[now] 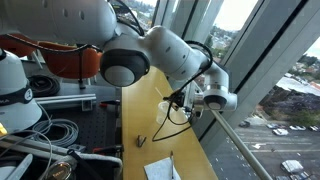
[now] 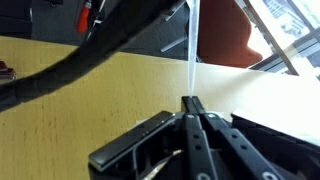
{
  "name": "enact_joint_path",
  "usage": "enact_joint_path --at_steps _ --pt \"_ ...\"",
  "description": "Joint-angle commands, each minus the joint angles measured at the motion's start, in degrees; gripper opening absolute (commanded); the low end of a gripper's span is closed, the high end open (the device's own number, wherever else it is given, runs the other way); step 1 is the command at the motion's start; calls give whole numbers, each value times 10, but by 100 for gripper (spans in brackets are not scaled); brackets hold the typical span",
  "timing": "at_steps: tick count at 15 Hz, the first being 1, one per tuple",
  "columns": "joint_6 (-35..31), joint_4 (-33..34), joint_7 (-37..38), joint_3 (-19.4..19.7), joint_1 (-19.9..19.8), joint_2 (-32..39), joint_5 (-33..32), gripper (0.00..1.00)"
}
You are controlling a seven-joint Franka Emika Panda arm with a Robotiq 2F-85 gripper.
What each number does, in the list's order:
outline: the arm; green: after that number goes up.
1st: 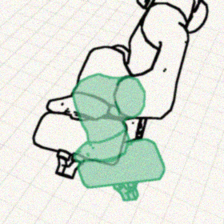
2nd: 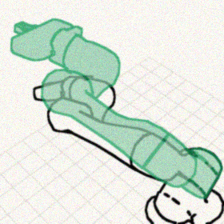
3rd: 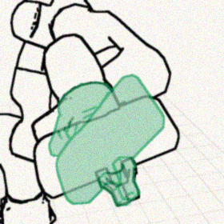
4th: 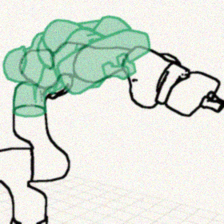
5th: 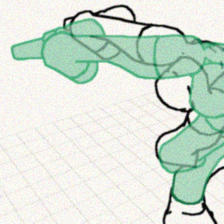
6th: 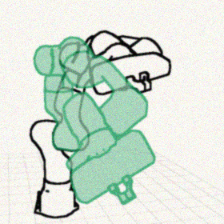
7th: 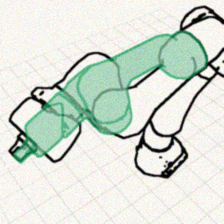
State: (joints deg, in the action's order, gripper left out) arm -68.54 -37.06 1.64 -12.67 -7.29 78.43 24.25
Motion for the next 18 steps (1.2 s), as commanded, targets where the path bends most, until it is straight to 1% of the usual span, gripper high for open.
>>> enact_joint_path --at_steps 1,9,18 --pt "11 42 3 -7 -4 28 7 0" --pt "8 65 6 -7 -8 50 6 0" --pt "2 76 4 -9 -11 67 9 0"
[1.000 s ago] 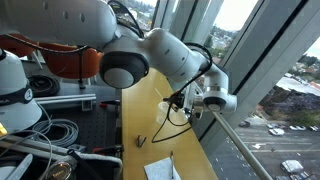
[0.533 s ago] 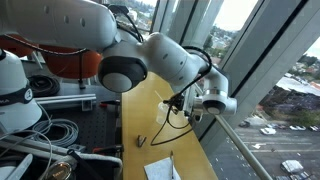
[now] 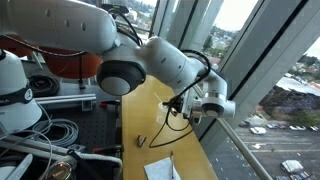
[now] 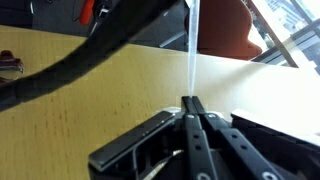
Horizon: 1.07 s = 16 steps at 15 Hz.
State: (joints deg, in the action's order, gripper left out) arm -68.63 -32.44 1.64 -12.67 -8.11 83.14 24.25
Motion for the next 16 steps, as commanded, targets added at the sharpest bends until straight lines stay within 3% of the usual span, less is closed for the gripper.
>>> enact_joint_path --at_steps 1,4,7,8,16 --pt "3 30 3 -9 -4 21 9 0" --pt "3 35 3 -10 -7 24 10 0" --pt "20 85 12 -12 -10 54 14 0" --pt "-4 27 1 -6 -15 20 19 0" --pt "-9 4 11 -10 -32 21 52 0"
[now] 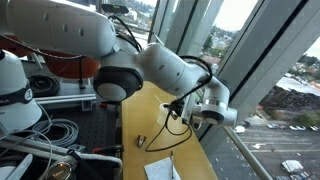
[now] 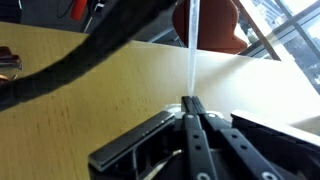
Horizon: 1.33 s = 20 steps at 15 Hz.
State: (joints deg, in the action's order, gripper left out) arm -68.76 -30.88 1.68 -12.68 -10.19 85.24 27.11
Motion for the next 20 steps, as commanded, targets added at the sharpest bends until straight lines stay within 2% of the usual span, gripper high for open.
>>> enact_joint_path --at_steps 1,18,19,20 --pt "-9 -14 12 -10 -14 0 28 0" --pt "-39 -44 19 -8 -28 0 71 0" --pt "-42 -44 21 -8 -28 0 74 26" --pt "-41 -43 20 -9 -28 0 77 27"
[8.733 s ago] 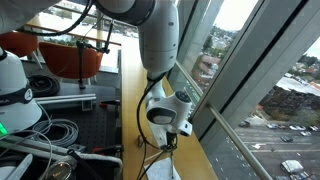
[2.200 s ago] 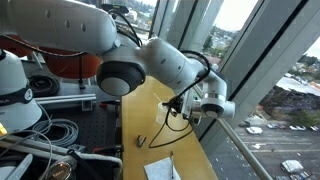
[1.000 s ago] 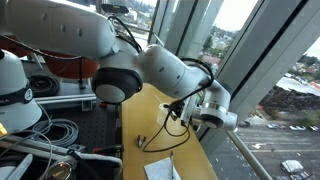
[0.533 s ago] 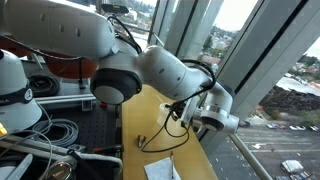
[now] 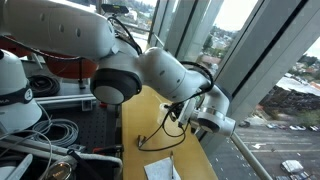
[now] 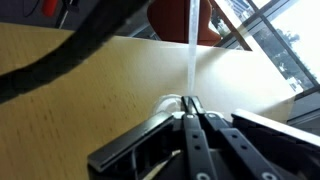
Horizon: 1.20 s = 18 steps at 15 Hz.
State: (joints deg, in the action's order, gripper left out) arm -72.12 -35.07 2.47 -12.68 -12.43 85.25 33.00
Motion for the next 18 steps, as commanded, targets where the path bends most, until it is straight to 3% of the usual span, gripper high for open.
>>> enact_joint_path --at_steps 1,8,10,18 --pt "-6 1 13 -9 -5 0 19 32" --pt "4 16 8 -14 1 -2 23 84" --pt "20 49 21 -15 10 12 13 98" --pt "97 32 -26 14 74 -96 -85 100"
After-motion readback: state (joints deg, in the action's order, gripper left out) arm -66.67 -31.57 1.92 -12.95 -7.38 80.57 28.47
